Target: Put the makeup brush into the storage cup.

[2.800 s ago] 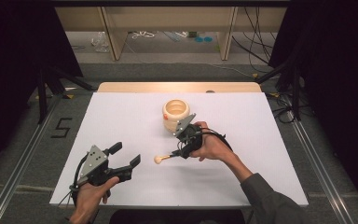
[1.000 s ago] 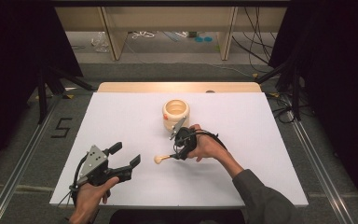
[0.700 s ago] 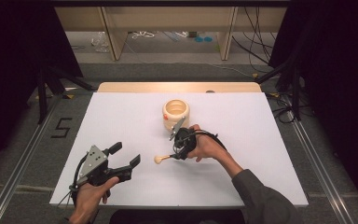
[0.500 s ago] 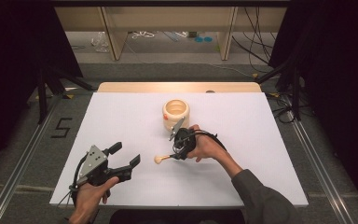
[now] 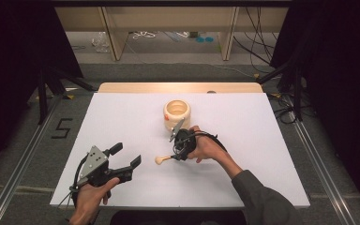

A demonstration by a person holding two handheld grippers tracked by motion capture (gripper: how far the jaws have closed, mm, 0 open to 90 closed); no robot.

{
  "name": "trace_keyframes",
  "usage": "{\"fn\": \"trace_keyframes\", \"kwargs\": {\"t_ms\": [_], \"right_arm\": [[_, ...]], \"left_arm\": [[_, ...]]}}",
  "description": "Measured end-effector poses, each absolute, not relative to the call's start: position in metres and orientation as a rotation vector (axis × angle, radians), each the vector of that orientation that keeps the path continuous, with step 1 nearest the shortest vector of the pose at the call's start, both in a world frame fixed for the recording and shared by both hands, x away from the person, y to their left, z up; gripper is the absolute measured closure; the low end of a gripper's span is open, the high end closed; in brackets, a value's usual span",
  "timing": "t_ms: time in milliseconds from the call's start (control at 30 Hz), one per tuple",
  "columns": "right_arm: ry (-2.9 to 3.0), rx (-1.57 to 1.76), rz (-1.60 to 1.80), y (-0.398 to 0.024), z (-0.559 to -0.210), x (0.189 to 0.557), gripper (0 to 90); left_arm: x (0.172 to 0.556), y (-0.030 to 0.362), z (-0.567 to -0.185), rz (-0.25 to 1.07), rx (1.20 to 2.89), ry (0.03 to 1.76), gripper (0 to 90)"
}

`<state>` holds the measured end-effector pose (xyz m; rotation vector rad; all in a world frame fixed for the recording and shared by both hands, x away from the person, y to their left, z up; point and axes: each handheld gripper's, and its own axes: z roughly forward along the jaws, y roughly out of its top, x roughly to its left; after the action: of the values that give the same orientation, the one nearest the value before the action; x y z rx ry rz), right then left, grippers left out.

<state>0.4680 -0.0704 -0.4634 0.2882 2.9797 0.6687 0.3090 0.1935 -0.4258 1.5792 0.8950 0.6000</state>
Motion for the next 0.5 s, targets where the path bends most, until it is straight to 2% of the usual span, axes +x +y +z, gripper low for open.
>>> {"fn": "trace_keyframes", "kwargs": {"t_ms": [500], "right_arm": [[2.995, 0.278, 0.644, -0.0682, -0.4656, 0.4694, 59.2]], "left_arm": [[0.3088, 0.1934, -0.4256, 0.6, 1.578, 0.895, 18.2]]}}
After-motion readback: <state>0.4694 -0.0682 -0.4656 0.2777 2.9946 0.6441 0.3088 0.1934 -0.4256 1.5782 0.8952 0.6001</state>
